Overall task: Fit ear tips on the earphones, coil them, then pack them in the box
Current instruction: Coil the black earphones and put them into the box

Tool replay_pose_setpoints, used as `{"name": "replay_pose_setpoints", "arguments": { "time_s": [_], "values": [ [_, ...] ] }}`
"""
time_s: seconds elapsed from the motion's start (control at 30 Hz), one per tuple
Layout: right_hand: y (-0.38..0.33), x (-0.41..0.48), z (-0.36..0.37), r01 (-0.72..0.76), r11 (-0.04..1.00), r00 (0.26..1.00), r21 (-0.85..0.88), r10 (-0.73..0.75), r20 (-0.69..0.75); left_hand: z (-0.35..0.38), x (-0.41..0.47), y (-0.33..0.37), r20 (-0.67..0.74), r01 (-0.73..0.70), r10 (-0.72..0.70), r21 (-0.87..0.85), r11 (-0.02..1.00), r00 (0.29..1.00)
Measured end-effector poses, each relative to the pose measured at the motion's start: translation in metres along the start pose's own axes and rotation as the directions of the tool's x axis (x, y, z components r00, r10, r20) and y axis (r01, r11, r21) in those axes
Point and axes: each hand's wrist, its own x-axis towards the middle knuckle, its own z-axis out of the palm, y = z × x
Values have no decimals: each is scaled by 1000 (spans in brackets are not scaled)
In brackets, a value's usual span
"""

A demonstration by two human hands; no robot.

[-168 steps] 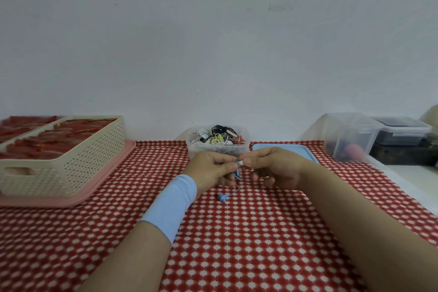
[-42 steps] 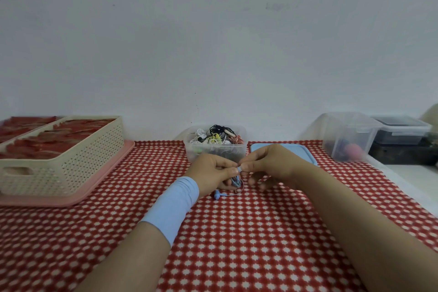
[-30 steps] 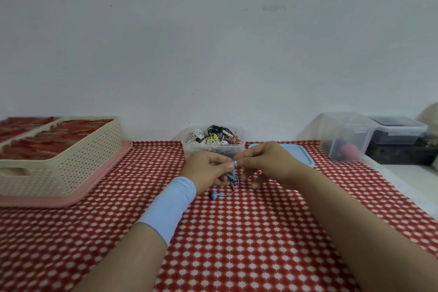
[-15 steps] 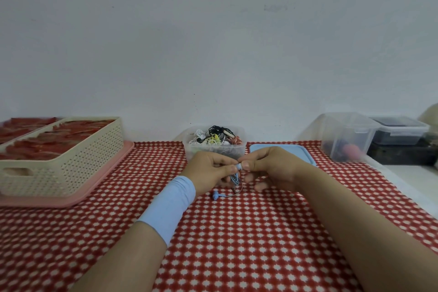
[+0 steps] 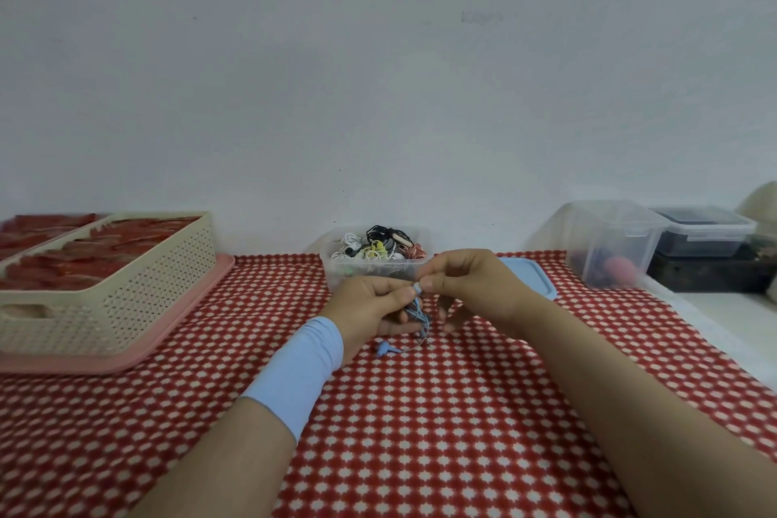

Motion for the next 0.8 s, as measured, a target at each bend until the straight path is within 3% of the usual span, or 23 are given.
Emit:
{"name": "replay_pose_setpoints", "arguments": {
  "time_s": [0.23, 0.5, 0.67, 0.8],
  "values": [
    [-4, 2, -1, 64, 979, 998, -193, -62, 15, -5, 4, -3, -10, 83, -83, -4, 997, 996],
    [-6, 4, -3, 74, 953, 997, -293, -76, 4, -6, 5, -3, 17, 113, -114, 28, 993, 993],
    [-7, 3, -1, 98, 950, 994, -297, -105, -8, -6, 6, -3, 3, 50, -50, 77, 996, 999],
    [-7, 0, -2, 19, 987, 999, -158, -23, -26, -6, 6, -2, -18, 12, -11, 80, 997, 1000]
  ]
}}
